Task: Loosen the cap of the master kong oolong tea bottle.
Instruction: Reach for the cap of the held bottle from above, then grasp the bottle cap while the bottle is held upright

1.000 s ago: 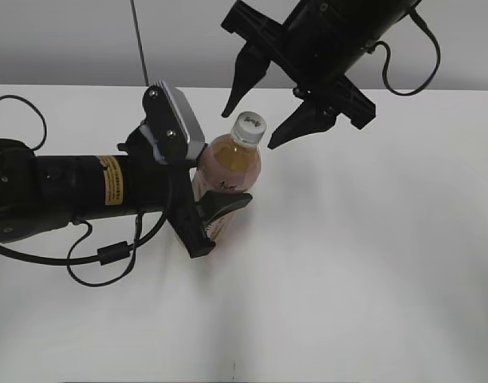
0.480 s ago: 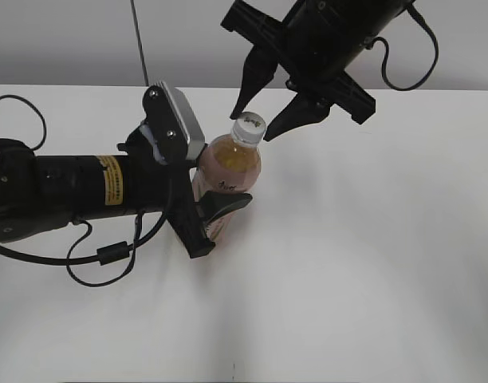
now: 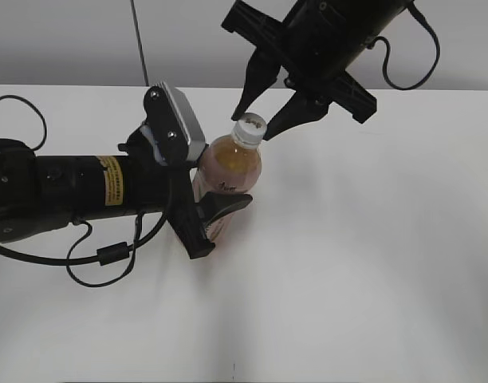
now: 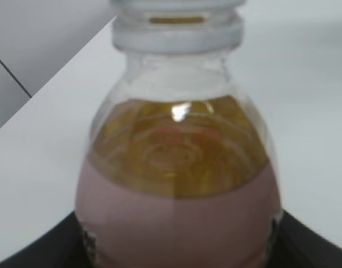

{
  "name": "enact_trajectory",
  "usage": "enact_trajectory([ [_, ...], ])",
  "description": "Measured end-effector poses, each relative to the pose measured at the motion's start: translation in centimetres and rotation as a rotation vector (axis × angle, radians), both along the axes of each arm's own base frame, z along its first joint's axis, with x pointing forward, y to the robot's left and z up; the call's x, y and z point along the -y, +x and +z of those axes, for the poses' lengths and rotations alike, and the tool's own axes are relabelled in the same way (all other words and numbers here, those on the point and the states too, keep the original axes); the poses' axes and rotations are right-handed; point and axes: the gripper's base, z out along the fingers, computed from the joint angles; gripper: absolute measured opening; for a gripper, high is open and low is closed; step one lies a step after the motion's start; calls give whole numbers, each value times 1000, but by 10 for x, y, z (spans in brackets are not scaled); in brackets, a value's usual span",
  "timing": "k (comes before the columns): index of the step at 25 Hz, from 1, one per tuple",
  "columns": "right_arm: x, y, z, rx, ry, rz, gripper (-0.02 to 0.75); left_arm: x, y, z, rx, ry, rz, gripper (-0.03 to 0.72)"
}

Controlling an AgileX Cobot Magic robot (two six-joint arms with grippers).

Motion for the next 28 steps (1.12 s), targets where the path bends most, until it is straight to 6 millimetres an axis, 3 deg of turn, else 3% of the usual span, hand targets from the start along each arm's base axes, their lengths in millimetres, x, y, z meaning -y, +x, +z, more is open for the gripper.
enact_trajectory([
  [9,-1,-1,0,22,-16,69,280,0,0,0,3,3,-4,421],
  [13,-1,-1,1,89,-40,198,280,0,0,0,8,8,-11,421],
  [28,0,6,1,694,-239,1045,275,-2,1,-1,-8,10,20,421],
])
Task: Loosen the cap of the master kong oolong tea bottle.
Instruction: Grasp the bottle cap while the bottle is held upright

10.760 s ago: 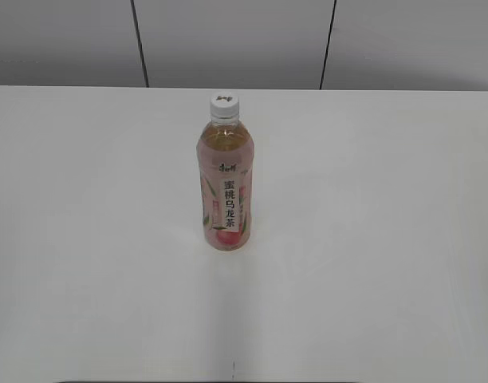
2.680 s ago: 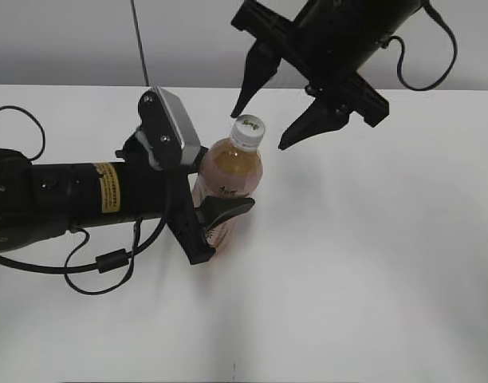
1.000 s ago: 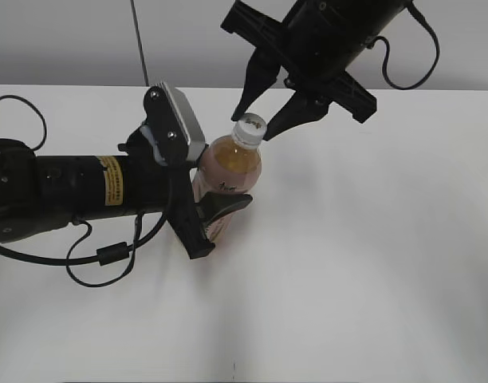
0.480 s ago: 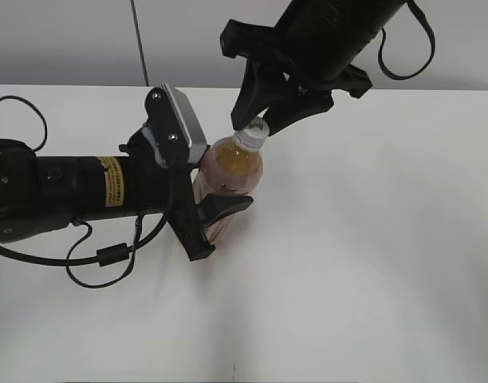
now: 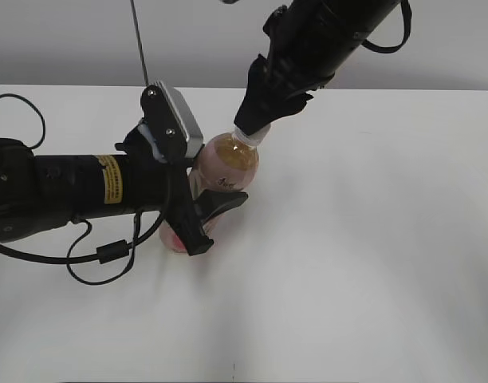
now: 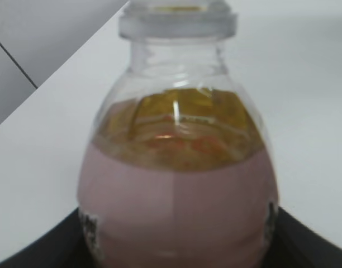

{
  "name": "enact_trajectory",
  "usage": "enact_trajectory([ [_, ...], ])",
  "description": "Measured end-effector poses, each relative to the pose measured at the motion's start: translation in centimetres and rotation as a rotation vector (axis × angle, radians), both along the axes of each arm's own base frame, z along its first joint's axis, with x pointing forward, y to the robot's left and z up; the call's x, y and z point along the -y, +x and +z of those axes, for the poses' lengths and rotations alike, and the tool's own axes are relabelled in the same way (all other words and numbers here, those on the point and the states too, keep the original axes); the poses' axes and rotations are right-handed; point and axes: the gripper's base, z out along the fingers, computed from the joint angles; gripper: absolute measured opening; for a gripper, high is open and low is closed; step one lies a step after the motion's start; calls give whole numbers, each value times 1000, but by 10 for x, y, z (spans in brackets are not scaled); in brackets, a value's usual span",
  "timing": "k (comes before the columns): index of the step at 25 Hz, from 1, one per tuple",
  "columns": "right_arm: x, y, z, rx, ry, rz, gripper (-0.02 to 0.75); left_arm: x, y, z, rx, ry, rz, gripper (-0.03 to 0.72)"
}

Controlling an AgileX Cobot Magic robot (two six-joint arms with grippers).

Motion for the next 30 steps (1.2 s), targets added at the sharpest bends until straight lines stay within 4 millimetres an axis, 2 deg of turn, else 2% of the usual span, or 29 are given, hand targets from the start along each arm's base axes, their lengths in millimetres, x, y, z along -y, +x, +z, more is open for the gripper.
enact_trajectory([
  [10,-3,0,1,305,-73,504,273,-1,1,0,-8,-9,15,421],
  [22,-4,-4,1,756,-206,1282,273,-1,1,1,0,-21,8,421],
  [30,-6,-7,1,963,-296,1625,273,0,2,1,4,-46,1,421],
])
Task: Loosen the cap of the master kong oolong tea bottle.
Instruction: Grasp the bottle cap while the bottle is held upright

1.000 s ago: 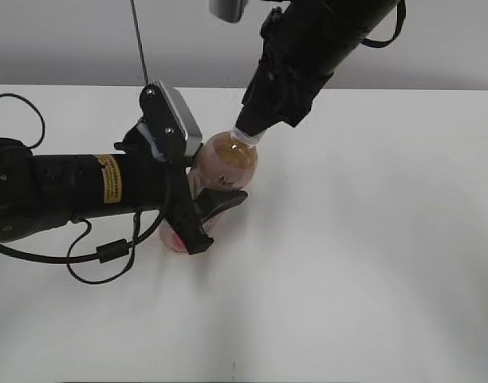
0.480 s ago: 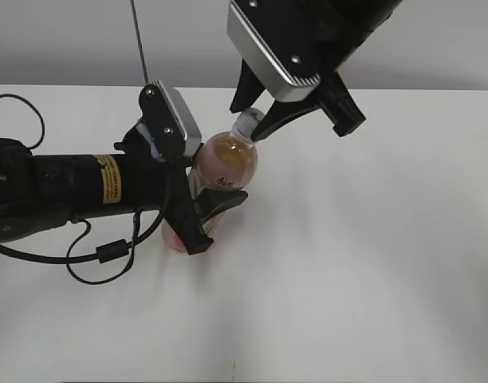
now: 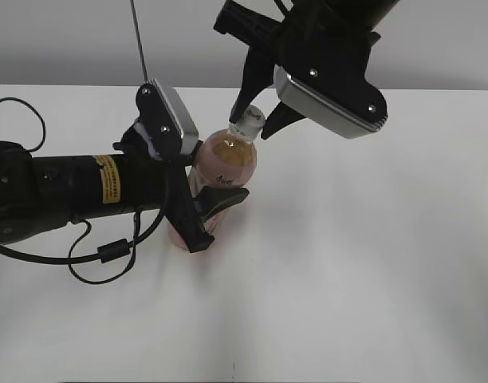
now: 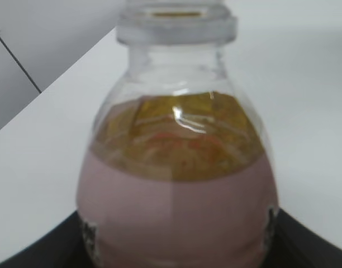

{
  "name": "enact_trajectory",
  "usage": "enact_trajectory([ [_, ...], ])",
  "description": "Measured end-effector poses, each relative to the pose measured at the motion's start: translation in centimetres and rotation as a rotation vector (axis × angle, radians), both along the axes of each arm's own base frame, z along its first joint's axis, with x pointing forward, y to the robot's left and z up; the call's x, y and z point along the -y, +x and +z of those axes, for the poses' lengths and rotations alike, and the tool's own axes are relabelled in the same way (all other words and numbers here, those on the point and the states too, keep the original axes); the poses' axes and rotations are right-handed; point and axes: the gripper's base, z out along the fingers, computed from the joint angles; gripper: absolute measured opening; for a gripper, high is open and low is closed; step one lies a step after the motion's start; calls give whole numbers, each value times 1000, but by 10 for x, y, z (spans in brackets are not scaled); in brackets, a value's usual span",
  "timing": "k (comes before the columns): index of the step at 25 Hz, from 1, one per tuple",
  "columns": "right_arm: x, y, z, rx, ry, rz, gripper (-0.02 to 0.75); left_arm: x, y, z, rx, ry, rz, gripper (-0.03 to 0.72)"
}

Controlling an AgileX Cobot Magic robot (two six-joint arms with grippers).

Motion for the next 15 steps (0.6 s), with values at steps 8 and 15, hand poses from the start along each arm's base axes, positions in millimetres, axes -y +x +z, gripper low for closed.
enact_trajectory([
  [8,-8,-2,10,94,-5,110,273,1,0,3,5,-45,-1,421],
  [15,-6,-5,19,77,-17,87,272,3,-1,6,22,-78,-21,421],
])
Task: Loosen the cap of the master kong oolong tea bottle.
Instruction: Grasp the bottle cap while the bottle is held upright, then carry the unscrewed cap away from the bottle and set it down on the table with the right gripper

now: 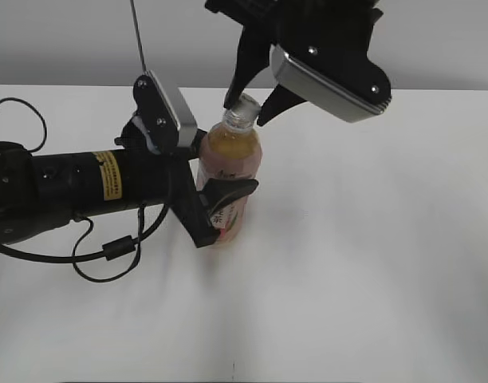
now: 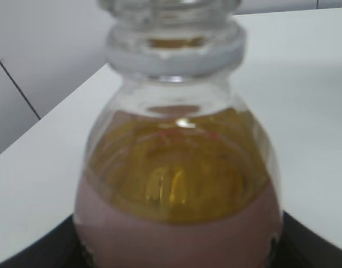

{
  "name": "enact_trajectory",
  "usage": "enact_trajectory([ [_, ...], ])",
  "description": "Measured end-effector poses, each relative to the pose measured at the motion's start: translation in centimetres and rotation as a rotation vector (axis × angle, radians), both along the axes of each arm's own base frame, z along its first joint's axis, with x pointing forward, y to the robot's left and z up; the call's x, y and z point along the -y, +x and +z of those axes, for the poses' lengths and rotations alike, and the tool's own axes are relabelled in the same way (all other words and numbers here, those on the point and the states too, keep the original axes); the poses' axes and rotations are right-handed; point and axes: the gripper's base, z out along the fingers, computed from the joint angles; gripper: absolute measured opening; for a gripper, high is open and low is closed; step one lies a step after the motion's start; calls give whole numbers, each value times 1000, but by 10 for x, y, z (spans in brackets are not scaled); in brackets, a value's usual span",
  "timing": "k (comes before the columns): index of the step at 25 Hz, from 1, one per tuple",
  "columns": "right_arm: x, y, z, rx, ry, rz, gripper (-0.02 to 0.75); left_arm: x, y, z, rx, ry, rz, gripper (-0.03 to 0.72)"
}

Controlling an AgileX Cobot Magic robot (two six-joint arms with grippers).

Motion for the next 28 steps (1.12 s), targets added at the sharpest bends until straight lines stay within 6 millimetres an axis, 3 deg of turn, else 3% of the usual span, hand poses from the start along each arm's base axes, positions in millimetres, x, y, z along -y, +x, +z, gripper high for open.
enact_trajectory([
  [9,11,-7,23,5,13,-162,272,4,-4,1,26,-4,-46,421],
  [13,18,-7,28,-61,21,-376,272,3,-3,0,18,12,-39,421],
  [21,40,14,13,-322,95,-1131,272,3,-3,0,14,13,-37,421],
  [25,48,32,-18,-529,126,-1538,272,3,-3,1,-20,-28,-18,421],
  [28,63,43,-49,-683,56,-1874,272,3,0,4,-51,-90,24,421],
])
